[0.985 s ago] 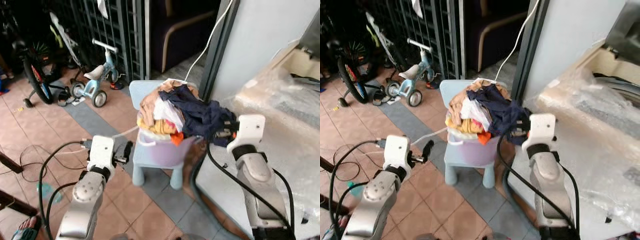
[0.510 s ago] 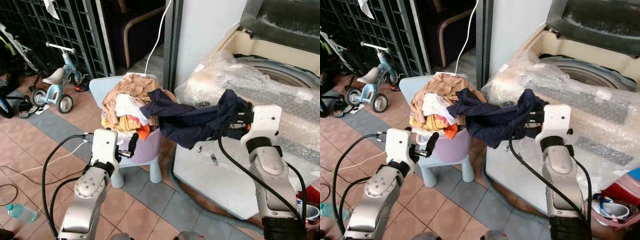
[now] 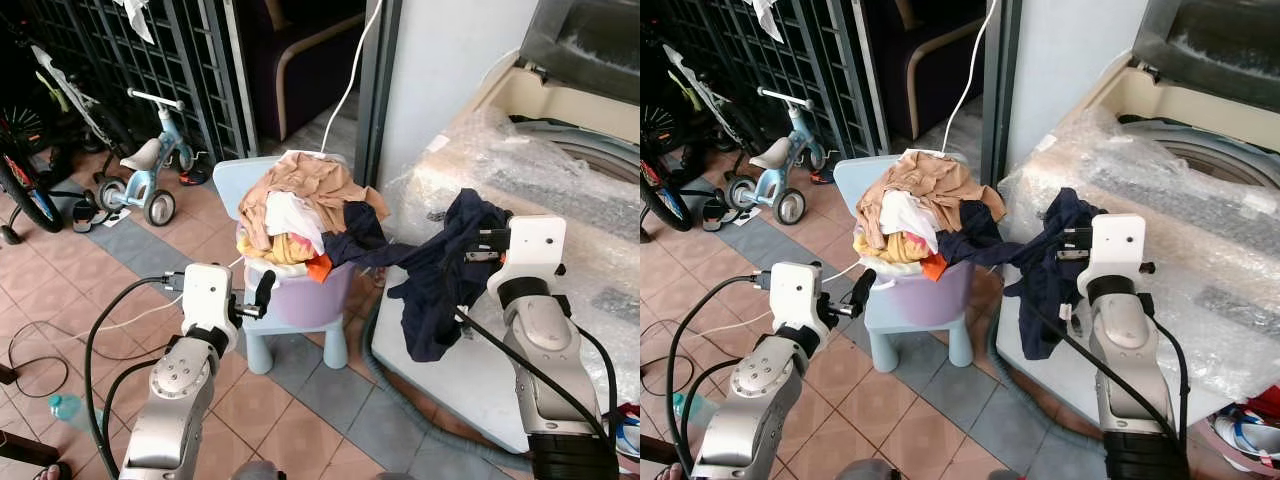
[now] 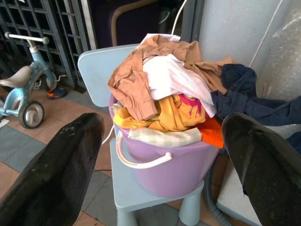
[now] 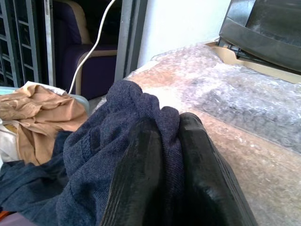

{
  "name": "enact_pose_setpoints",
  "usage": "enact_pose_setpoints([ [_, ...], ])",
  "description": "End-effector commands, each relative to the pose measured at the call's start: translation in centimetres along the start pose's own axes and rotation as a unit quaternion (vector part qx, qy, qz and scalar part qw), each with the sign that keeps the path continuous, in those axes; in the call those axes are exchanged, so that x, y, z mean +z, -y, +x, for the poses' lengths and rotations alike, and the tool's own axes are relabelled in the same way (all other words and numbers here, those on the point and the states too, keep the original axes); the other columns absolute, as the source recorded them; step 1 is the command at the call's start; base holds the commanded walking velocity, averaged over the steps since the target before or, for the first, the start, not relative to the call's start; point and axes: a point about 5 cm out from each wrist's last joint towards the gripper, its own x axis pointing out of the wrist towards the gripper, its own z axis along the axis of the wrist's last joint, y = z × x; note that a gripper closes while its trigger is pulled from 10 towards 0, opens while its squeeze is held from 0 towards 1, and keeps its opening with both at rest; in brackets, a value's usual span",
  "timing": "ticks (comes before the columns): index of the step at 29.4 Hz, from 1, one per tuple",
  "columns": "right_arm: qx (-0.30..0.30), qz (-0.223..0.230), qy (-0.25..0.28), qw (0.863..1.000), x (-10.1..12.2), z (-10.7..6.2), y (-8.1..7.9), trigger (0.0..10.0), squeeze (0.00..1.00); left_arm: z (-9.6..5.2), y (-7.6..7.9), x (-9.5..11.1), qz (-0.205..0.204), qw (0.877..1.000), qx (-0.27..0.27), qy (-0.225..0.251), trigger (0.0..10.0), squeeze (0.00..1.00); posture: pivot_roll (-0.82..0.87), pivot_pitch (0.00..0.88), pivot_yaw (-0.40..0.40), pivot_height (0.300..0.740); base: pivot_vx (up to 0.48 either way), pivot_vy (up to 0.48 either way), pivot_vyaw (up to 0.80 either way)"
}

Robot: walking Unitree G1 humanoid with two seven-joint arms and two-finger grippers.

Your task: Clothes washing

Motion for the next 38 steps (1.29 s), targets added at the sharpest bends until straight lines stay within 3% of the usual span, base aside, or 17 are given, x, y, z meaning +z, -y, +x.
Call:
enact_pose_setpoints([
  [1, 0.005, 0.002, 0.015, 1.0, 0.6, 0.1, -0.4, 10.0, 0.0, -0.1, -0.4, -0.1, 0.003, 1.0, 0.007, -0.006, 10.0, 0.0, -0.06, 0.0, 0.03, 0.74, 0.0, 0.48, -0.8],
  [7, 0.006, 0.002, 0.015, 1.0, 0.5, 0.1, -0.5, 10.0, 0.0, -0.1, -0.4, -0.1, 0.005, 1.0, 0.006, -0.005, 10.0, 0.0, -0.06, 0.0, 0.031, 0.74, 0.0, 0.435, -0.53],
  [11, -0.002, -0.002, 0.015, 1.0, 0.6, 0.2, -0.2, 10.0, 0.0, 0.0, -0.4, -0.2, 0.01, 1.0, 0.008, -0.008, 10.0, 0.0, -0.06, 0.001, 0.029, 0.74, 0.0, 0.0, 0.0],
  [20, -0.004, -0.004, 0.017, 1.0, 0.6, 0.2, -0.3, 10.0, 0.0, -0.2, -0.3, 0.1, 0.012, 1.0, -0.007, 0.008, 10.0, 0.0, -0.06, 0.0, 0.032, 0.74, 0.0, 0.0, -0.8],
  [30, -0.011, -0.012, 0.024, 1.0, 0.9, 0.6, 0.5, 10.0, 0.0, -0.2, -0.2, 0.2, 0.005, 1.0, -0.018, 0.014, 10.0, 0.0, -0.07, 0.0, 0.036, 0.74, 0.419, 0.0, -0.8],
  [38, 0.028, -0.025, 0.046, 0.998, 1.7, 1.0, -0.4, 10.0, 0.0, -0.2, -0.2, 0.1, 0.005, 1.0, -0.019, 0.011, 10.0, 0.0, -0.06, 0.003, 0.033, 0.74, 0.437, 0.0, -0.26],
])
